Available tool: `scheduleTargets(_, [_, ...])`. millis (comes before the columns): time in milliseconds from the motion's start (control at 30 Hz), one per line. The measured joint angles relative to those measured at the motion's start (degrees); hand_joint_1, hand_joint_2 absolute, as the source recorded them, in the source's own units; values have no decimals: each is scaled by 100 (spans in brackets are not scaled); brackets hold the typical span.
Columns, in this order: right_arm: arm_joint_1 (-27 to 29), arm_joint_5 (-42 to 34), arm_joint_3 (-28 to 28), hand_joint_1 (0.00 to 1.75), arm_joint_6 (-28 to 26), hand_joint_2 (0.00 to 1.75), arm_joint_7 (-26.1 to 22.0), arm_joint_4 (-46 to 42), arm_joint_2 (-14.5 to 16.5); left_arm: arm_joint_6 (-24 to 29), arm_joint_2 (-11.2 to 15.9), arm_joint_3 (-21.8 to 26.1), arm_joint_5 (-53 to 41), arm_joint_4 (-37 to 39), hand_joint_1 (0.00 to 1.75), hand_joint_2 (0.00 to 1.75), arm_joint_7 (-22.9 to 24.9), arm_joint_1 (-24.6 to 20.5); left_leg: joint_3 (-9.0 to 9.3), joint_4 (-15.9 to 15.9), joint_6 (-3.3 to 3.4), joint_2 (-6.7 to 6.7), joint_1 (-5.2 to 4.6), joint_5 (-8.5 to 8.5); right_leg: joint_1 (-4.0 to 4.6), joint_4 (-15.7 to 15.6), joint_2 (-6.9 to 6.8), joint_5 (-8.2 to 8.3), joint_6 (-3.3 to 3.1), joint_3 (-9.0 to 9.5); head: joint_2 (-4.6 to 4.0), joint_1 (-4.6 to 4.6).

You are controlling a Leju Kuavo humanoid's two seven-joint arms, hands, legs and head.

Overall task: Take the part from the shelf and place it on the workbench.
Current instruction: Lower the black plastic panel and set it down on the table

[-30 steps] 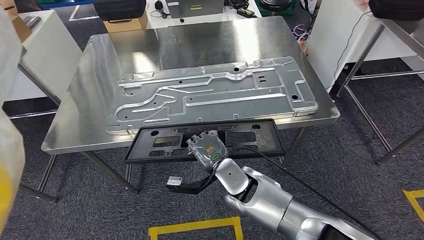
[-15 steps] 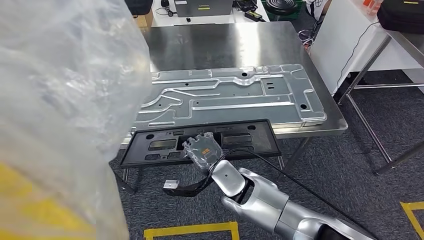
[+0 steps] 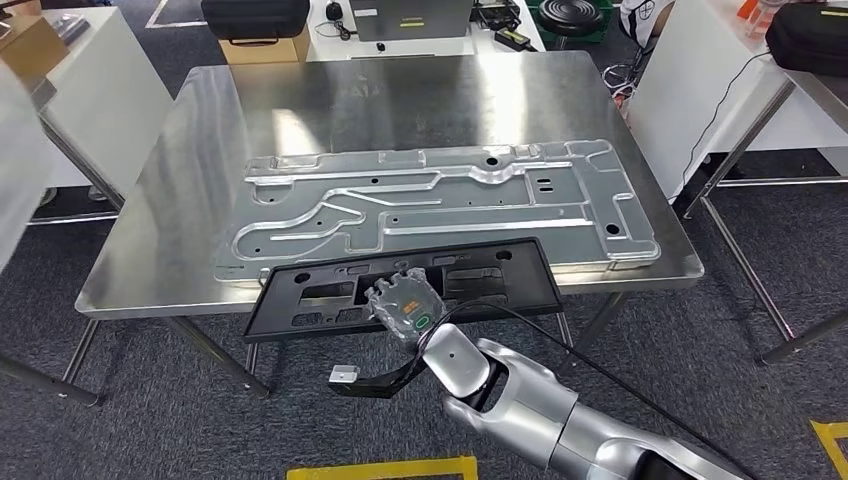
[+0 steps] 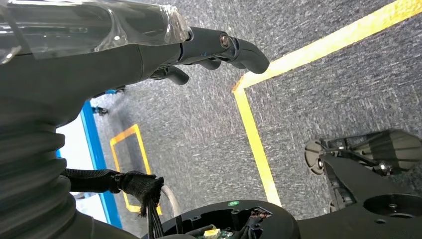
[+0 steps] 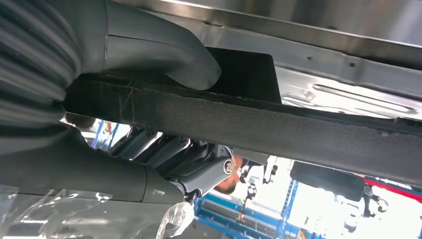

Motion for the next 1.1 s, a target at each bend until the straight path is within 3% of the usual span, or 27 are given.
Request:
scheduleTargets(67, [-54, 157, 29, 175, 125, 175, 9, 1, -1, 3, 2, 0, 3, 1, 0, 175, -1, -2, -301, 579, -88, 19, 37, -249, -35, -17, -6, -26, -44, 50, 0, -17])
scheduleTargets(133, [-119, 277, 68, 175, 280, 175, 22, 1, -16, 7, 10, 2, 12, 1, 0, 175, -2, -3, -773, 1382, -162, 28, 94, -497, -45, -16, -11, -73, -55, 93, 0, -29])
scheduleTargets(167, [-150, 320, 86, 175, 357, 175, 26, 0, -28, 8, 14, 3, 17, 1, 0, 175, -2, -5, -932, 1596, -188, 31, 118, -497, -50, -15, -12, -103, -46, 127, 0, -30])
scheduleTargets(200, [-180, 351, 101, 175, 423, 175, 29, -1, -40, 8, 19, 5, 24, 1, 0, 175, -3, -8, -977, 1579, -210, 36, 138, -380, -58, -15, -14, -137, -33, 172, 0, -31])
scheduleTargets(267, [-255, 394, 131, 175, 516, 175, 27, -11, -56, 8, 26, 7, 43, 2, 0, 175, -3, 0, -737, 880, -244, 57, 173, 123, -82, -15, -12, -218, 13, 290, 0, -31])
scheduleTargets(333, [-338, 428, 151, 175, 572, 175, 22, -28, -65, 7, 27, 7, 62, 4, 0, 175, -3, 21, -414, 140, -240, 87, 164, 438, -75, -18, 0, -291, 79, 369, -1, -44])
scheduleTargets(367, [-376, 442, 158, 175, 596, 175, 17, -38, -70, 6, 26, 7, 69, 5, 0, 175, -3, 28, -331, -41, -215, 95, 153, 464, -65, -22, 5, -312, 109, 381, -1, -49])
scheduleTargets(467, [-439, 464, 192, 175, 637, 175, -5, -62, -84, 3, 24, 8, 72, 5, 0, 175, -5, 42, -274, -103, -85, 78, 126, 380, -72, -35, 3, -365, 195, 396, 0, -50])
scheduleTargets(533, [-465, 465, 219, 175, 643, 175, -13, -72, -87, 1, 21, 8, 68, 5, 0, 175, -15, 43, -211, -124, 8, 70, 132, 343, -88, 249, -1, -527, 242, 295, 0, -43])
scheduleTargets(633, [-492, 465, 254, 175, 643, 175, -13, -78, -107, -1, 20, 7, 67, 5, 0, 175, -22, 46, -130, -130, 102, 70, 121, 270, -86, 1429, 0, -959, 255, -363, 0, -32])
scheduleTargets(667, [-491, 466, 267, 175, 643, 175, -9, -78, -119, -2, 20, 7, 67, 5, 0, 175, -22, 51, -100, -130, 115, 64, 112, 243, -85, 1711, 0, -990, 252, -565, 0, -31])
scheduleTargets(700, [-490, 468, 279, 175, 643, 175, -2, -78, -129, -3, 20, 7, 67, 5, 0, 175, -22, 58, -61, -129, 118, 54, 105, 213, -83, 1770, 0, -896, 242, -664, 0, -30])
scheduleTargets(733, [-494, 473, 291, 175, 643, 175, 7, -78, -138, -4, 17, 7, 67, 5, 0, 175, -22, 63, -11, -129, 113, 39, 101, 179, -80, 1584, 0, -687, 225, -642, 0, -30])
scheduleTargets(800, [-514, 494, 308, 175, 643, 175, 30, -78, -152, -5, 7, 7, 67, 5, 0, 175, -22, 67, 97, -129, 86, 12, 93, 104, -65, 790, 3, -162, 173, -359, 0, -28])
scheduleTargets(833, [-533, 508, 316, 175, 644, 175, 40, -79, -157, -4, 1, 7, 67, 5, 0, 175, -22, 64, 129, -123, 63, 2, 80, 68, -55, 413, 7, -6, 151, -210, 0, -27])
scheduleTargets(900, [-562, 530, 326, 175, 645, 175, 56, -83, -169, -2, -4, 7, 67, 6, 0, 175, -22, 62, 142, -130, 8, -7, 63, 25, -33, 78, 18, 49, 120, -78, 0, -28])
scheduleTargets(1000, [-577, 538, 329, 175, 645, 175, 65, -98, -188, 2, 8, 7, 65, 7, 0, 175, -20, 63, 116, -89, -81, 2, 72, -51, -53, 18, 25, 10, 61, -36, 0, -31])
scheduleTargets(1033, [-585, 541, 329, 175, 645, 175, 68, -102, -191, 2, 11, 7, 65, 8, 0, 175, -20, 61, 38, 76, -117, 10, 81, -133, -72, 4, 23, 0, 35, -11, 0, -39])
scheduleTargets(1100, [-598, 555, 332, 175, 645, 175, 69, -107, -192, 2, 16, 8, 66, 8, 0, 175, -21, 53, -337, 782, -194, 27, 103, -405, -92, -6, 17, -38, -6, 36, 0, -54])
